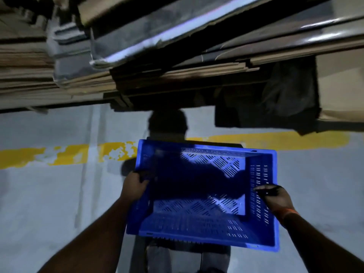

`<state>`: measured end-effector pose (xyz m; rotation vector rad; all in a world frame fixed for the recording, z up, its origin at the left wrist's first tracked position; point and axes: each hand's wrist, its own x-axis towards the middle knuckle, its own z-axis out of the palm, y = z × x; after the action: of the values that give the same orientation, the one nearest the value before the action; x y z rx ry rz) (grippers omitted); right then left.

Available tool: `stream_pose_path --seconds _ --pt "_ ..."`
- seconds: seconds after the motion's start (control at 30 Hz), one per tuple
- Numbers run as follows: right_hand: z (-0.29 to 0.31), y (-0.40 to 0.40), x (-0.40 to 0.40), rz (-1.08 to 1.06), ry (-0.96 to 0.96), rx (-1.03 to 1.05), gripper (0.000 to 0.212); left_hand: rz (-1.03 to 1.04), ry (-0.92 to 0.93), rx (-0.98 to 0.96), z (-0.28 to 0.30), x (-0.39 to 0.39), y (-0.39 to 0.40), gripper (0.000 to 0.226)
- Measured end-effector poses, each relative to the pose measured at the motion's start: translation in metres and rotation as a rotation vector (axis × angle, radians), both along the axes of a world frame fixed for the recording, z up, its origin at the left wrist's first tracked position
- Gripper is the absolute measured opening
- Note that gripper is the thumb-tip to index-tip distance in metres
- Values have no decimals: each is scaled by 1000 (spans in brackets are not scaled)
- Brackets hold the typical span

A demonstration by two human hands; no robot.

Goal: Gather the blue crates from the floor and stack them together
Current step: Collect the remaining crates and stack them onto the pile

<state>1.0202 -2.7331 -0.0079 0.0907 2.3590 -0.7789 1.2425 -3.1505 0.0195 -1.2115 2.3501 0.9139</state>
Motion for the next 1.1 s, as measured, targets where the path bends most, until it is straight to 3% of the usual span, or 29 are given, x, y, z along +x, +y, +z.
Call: stream_pose_path --seconds 0.23,0.33,0.5,0.6,0.7,0.8,0.9,1.1 --pt "162 60 49 -43 8 -60 31 -105 188 -3 163 19 23 26" --pt "264 95 74 -123 51 -46 38 -180 189 -10 254 20 47 22" --pt "407 174 113 -283 152 -3 40 -310 264 55 385 -4 111 6" --pt "465 239 135 -319 218 1 38 -473 328 75 449 -36 165 9" --pt "502 309 155 -399 232 -4 20 -598 351 141 485 -70 222 6" --pt "525 379 168 -460 224 20 27 -677 380 218 511 -111 296 7" --pt "548 450 176 -497 221 57 20 -768 337 285 524 -156 378 9" --pt "597 580 189 -577 215 164 21 -979 355 279 542 -236 531 18"
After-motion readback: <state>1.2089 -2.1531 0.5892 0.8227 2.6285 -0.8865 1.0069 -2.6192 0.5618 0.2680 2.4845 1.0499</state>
